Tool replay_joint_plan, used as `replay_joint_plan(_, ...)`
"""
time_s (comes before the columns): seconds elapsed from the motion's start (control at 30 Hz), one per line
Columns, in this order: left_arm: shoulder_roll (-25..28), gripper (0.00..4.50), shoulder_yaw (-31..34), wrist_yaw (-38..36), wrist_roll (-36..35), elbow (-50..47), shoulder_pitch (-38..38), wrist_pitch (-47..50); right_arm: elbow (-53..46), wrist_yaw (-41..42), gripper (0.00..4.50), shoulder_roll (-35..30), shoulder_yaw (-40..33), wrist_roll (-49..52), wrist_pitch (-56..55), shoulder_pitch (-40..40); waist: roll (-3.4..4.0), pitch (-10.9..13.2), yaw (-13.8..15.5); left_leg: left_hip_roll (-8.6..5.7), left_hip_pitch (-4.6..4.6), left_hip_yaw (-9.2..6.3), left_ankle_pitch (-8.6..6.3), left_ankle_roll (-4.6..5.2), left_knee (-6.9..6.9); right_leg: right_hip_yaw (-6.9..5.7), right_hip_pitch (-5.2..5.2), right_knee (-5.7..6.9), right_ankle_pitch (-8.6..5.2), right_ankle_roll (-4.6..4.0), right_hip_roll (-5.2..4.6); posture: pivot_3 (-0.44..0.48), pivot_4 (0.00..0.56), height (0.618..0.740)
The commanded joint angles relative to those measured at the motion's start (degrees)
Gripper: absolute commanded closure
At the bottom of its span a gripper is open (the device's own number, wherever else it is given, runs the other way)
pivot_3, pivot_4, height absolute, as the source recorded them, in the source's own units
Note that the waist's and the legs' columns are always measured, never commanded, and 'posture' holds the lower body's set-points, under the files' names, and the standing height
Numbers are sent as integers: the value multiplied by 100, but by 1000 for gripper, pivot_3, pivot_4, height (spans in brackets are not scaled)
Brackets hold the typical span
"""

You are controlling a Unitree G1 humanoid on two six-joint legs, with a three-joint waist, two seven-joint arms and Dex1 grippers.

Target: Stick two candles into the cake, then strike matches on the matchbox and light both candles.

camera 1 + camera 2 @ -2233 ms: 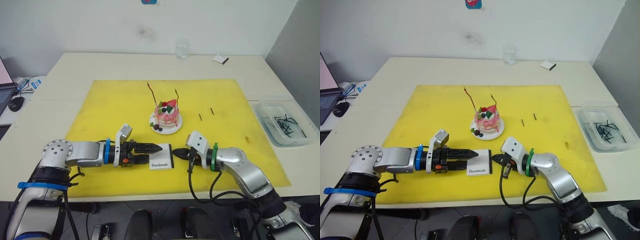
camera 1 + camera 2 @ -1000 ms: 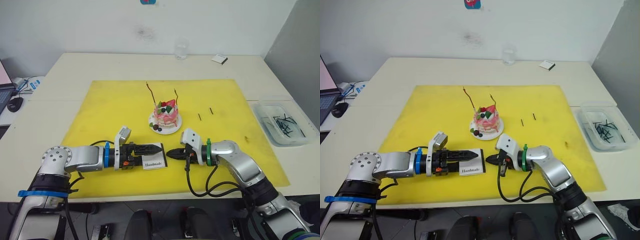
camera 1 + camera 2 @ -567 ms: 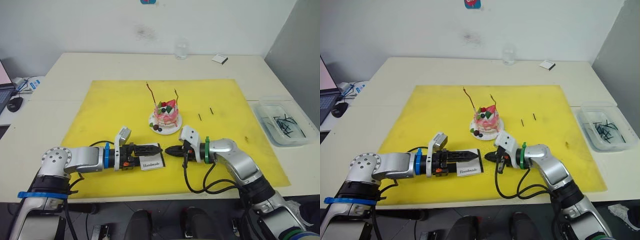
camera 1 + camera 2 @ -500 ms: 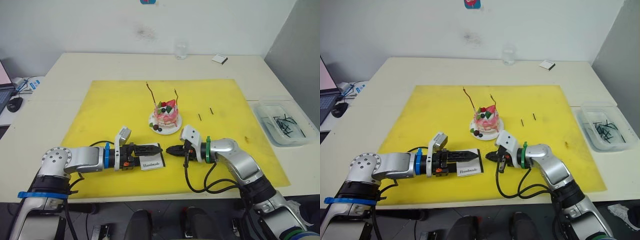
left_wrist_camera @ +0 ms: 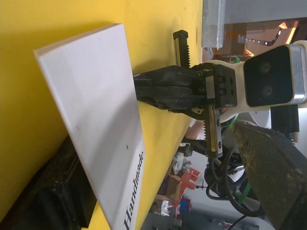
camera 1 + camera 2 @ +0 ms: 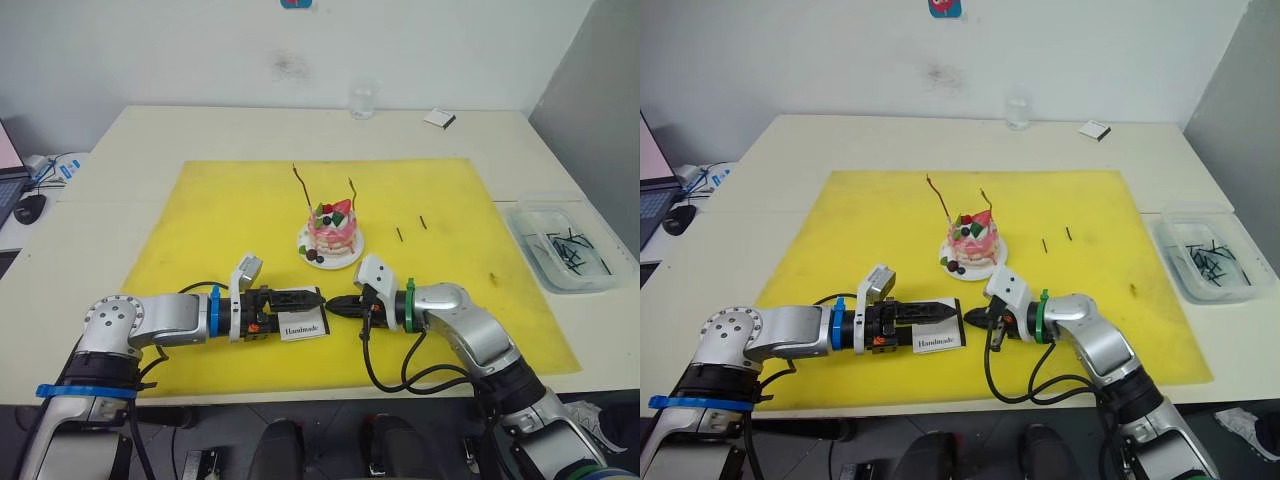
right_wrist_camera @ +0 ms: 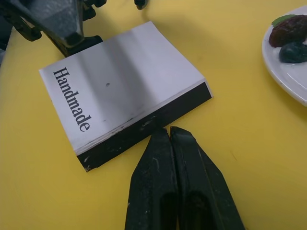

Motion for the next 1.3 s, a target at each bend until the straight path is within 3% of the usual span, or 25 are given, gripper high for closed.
replay_joint_plan(0.03, 18, 0, -81, 112, 68, -24, 124, 14, -198, 57, 4441, -174, -191, 120, 47, 58, 0, 0, 1, 0, 0, 1, 0, 0, 0, 1, 0, -1, 0, 0, 0, 0, 150, 740)
replay_joint_plan(0.43, 33, 0, -109, 161, 68, 1, 50, -3, -343, -146, 4441, 206, 198, 169, 128, 120, 0, 0, -3, 2, 1, -2, -1, -1, -3, -2, 0, -3, -1, -1, 0, 0, 150, 740)
replay_joint_plan(0.8, 122, 0, -153, 454, 71, -173, 194, -330, -379, -241, 4441, -552, -594, 170, -94, 112, 0, 0, 0, -1, 0, 3, -1, -1, -2, 2, 0, -4, -1, -1, -6, 0, 150, 740)
replay_joint_plan(0.93, 146, 869, -131, 536, 80, -178, 267, -427, -640, -343, 4500, -593, -721, 269, 61, 153, 0, 0, -6, 4, 4, -2, -1, -1, -7, -1, -1, -2, -1, -2, 0, 0, 150, 740)
replay_joint_plan(1.3, 308, 4150, -94, 486, 68, -289, 376, -460, -1647, -651, 4500, -475, -660, 454, 595, 743, 0, 1, -15, 6, -4, 4, -8, -13, -14, 5, -13, -7, -6, -7, 0, 0, 150, 740)
